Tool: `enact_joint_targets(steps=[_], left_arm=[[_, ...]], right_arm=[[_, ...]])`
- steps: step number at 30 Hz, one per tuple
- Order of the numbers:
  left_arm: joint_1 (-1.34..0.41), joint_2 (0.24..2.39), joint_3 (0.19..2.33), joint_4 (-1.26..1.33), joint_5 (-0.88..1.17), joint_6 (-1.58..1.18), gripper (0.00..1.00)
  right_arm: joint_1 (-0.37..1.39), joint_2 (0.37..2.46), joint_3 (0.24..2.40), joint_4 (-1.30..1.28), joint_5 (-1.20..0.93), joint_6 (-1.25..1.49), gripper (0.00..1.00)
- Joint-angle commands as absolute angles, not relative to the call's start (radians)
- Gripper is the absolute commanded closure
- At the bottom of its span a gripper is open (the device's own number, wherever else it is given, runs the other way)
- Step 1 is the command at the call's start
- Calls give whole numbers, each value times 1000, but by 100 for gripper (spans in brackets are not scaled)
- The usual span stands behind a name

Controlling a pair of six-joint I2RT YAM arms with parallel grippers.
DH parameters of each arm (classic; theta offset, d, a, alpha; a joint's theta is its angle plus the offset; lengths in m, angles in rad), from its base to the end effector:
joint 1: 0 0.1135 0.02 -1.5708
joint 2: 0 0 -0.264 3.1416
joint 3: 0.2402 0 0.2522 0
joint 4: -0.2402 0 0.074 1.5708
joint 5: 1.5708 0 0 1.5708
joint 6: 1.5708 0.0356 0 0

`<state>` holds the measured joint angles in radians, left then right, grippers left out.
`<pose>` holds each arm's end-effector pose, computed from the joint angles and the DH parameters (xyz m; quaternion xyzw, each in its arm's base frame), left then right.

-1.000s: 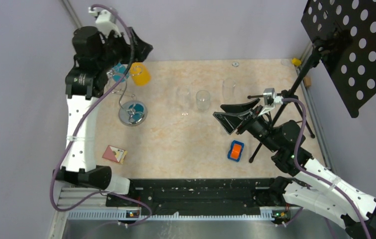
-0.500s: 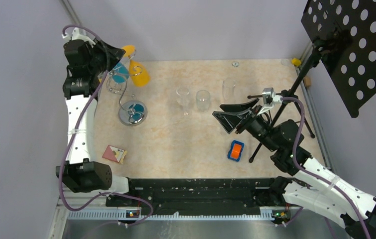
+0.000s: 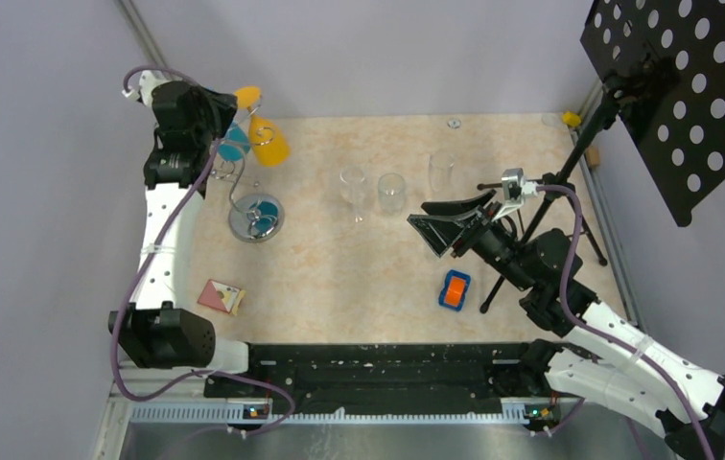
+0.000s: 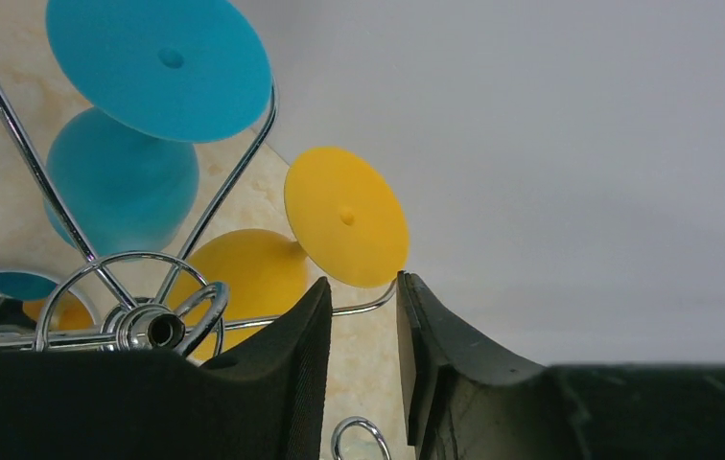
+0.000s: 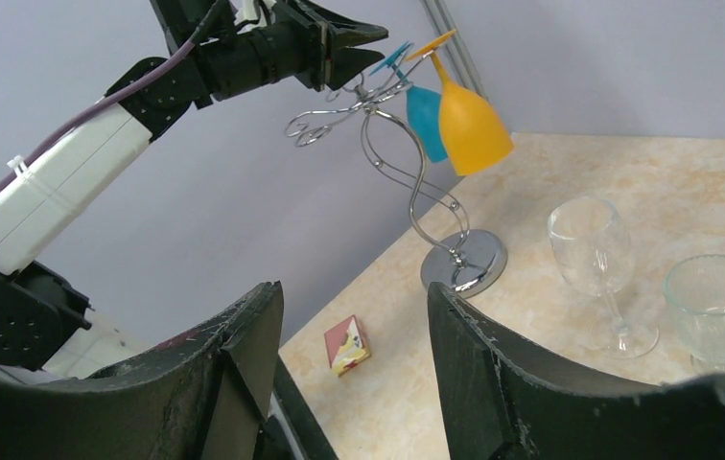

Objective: Take the wine glass off the wine glass rack

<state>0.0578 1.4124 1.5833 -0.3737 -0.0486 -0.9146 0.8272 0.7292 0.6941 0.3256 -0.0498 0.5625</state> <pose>0.3162 0.0200 0.4529 -0.3756 0.6779 -0.2453 0.5824 0.1172 0.1300 0.3721 -0.0986 0.5893 0.5248 0.6063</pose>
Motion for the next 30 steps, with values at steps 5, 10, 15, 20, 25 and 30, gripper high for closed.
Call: enact_joint_targets(steps=[5,10,15,20,25,30], left_arm=[[5,1423,1620,-345,-262,-889,64],[-26,1431,1609,-333,-294,-874,60],[-27,1454,1607,-316,-272,-867,60],[-28,1472,1602,-319,-288,-862,59],[-33,1489,1597,-305,-304,-856,58],[-32,1510,1601,-272,-316,-858,59]], right_arm=[[839,701,721,309,-34,562,42],[839,693,718,301,-24,555,42],[839,690,716,298,-29,556,42],[840,669,708,300,-21,552,42],[839,663,712,290,-7,542,42],[840,663,712,281,-3,541,42]])
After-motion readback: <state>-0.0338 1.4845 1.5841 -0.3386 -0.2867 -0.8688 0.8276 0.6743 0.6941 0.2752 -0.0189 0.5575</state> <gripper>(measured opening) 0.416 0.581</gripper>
